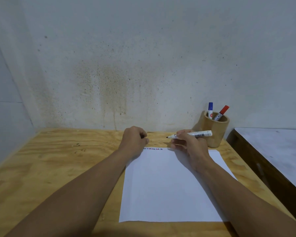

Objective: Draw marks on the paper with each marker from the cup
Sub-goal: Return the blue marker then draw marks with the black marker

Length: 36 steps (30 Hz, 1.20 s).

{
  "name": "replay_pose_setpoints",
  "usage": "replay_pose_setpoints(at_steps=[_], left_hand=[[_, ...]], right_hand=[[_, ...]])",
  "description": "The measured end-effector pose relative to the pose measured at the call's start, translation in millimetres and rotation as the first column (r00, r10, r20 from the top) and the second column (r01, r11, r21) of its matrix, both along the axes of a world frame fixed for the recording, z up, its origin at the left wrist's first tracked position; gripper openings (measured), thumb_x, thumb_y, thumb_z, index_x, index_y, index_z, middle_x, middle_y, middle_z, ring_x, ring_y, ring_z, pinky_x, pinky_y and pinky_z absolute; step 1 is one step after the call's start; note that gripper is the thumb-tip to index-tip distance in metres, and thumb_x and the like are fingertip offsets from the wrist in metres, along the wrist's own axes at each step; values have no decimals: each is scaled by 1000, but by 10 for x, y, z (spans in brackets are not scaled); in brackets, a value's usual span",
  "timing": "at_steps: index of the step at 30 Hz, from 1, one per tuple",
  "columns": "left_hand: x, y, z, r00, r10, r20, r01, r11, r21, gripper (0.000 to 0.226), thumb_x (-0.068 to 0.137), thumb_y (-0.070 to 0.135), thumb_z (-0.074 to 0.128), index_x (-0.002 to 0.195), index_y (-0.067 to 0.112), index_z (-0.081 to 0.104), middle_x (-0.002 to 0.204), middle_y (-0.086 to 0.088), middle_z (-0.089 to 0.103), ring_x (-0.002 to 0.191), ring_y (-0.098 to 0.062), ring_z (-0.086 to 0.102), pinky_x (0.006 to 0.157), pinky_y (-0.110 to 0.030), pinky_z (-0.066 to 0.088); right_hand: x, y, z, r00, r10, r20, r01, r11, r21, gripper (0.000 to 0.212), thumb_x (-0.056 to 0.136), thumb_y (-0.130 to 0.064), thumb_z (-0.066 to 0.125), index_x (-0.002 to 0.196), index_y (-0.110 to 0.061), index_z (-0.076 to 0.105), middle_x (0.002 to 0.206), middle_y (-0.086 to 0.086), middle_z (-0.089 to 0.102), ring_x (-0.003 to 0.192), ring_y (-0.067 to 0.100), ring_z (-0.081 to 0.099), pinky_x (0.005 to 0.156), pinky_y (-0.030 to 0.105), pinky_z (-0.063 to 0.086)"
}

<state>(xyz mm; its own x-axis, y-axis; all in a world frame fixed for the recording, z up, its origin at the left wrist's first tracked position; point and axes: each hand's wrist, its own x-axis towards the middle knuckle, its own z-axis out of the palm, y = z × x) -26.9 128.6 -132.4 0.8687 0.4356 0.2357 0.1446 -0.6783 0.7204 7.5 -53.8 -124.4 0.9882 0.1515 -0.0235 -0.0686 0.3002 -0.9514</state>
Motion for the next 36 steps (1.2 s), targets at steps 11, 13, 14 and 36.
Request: replay_pose_setpoints(at_steps=[11,13,14,36], left_hand=[[-32,-338,385,976,-116,185,218,472,-854,12,85,-10,58,91,-6,67,85,-19,67,72,-22,70,69,-24,60],[-22,-395,375,973,-136,185,228,466,-855,13,87,-10,55,88,-4,67,84,-19,67,71,-20,70,69,-23,60],[-18,-422,374,971,-145,191,237,467,-852,13,87,-9,55,87,-4,67,84,-18,67,69,-19,70,69,-22,60],[71,-1203,600,932,-195,304,361,482,-798,8,77,-7,68,85,-6,69,73,-16,67,58,-16,66,61,-20,58]], right_hand=[[55,-208,314,984,13,180,-1,998,-67,7,83,-2,71,83,-4,64,79,15,71,72,29,70,61,38,59],[49,-251,343,978,9,207,10,996,-88,7,83,-3,71,81,-5,64,79,14,72,73,29,70,64,41,58],[45,-269,358,976,10,216,13,995,-102,7,83,-4,71,81,-5,65,79,14,72,73,29,70,65,41,59],[97,-885,504,980,43,196,-15,989,-146,22,88,-18,70,95,3,69,73,9,62,73,22,58,64,32,46]])
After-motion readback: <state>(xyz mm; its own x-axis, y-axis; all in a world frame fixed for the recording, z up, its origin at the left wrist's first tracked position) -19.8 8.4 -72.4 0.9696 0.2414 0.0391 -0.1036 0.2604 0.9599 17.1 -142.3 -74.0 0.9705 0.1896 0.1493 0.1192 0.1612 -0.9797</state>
